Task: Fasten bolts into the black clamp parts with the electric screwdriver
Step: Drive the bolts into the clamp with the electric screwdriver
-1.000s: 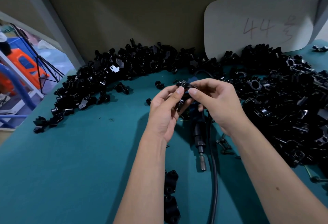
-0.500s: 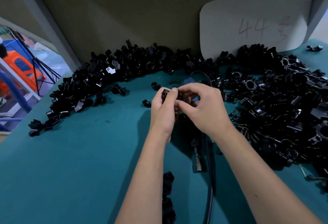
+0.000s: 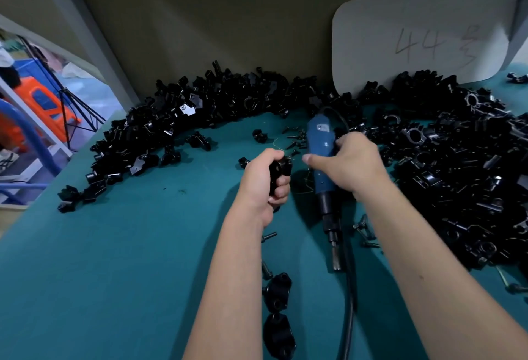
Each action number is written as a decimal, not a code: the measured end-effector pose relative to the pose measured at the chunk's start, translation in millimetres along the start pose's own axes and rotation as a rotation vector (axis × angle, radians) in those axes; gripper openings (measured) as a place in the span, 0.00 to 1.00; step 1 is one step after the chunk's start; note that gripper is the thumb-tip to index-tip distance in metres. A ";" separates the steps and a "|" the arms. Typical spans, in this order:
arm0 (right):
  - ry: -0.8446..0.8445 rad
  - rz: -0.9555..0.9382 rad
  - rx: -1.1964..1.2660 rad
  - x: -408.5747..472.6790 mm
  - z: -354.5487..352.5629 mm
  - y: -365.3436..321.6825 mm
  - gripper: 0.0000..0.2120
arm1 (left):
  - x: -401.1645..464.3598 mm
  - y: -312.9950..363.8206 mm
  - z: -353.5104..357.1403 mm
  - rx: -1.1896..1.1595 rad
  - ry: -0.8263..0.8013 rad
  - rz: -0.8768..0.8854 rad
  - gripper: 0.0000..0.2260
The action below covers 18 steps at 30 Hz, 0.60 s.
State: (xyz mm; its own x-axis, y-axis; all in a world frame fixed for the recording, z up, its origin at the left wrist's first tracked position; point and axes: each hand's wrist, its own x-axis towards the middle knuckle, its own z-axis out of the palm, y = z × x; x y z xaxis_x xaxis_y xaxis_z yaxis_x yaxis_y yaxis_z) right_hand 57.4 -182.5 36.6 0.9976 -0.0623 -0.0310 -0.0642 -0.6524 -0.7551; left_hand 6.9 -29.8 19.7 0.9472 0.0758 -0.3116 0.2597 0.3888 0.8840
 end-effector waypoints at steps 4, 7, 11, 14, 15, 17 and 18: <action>-0.022 0.129 0.703 0.2 -22.7 4.6 0.19 | -0.7 3.7 -7.5 0.103 0.002 -0.035 0.13; -0.002 0.171 1.001 0.7 -33.5 2.3 0.20 | -1.1 3.8 -9.3 0.214 0.028 -0.010 0.11; 0.074 0.147 1.301 -3.3 -33.3 -6.6 0.19 | -0.6 3.9 -9.7 0.363 0.029 0.039 0.13; 0.184 0.089 1.415 -4.0 -34.0 -11.8 0.16 | -1.9 4.5 -11.8 0.403 0.031 0.001 0.11; 0.207 0.070 1.457 -3.7 -35.2 -12.5 0.15 | -2.5 5.5 -13.1 0.418 0.038 -0.033 0.10; 0.231 0.021 1.548 -3.2 -39.0 -12.3 0.15 | -3.6 7.5 -16.2 0.445 0.033 -0.104 0.10; 0.246 -0.006 1.556 -2.9 -40.5 -11.7 0.16 | -4.1 8.3 -17.5 0.462 0.022 -0.132 0.10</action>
State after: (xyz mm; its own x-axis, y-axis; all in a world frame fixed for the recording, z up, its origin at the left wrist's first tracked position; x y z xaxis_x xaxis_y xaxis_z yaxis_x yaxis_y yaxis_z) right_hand 54.2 -205.3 72.1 0.9590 -0.2806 -0.0397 0.1839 0.7228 -0.6662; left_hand 1.9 -10.8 22.2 0.8974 0.0744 -0.4348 0.4389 -0.0520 0.8970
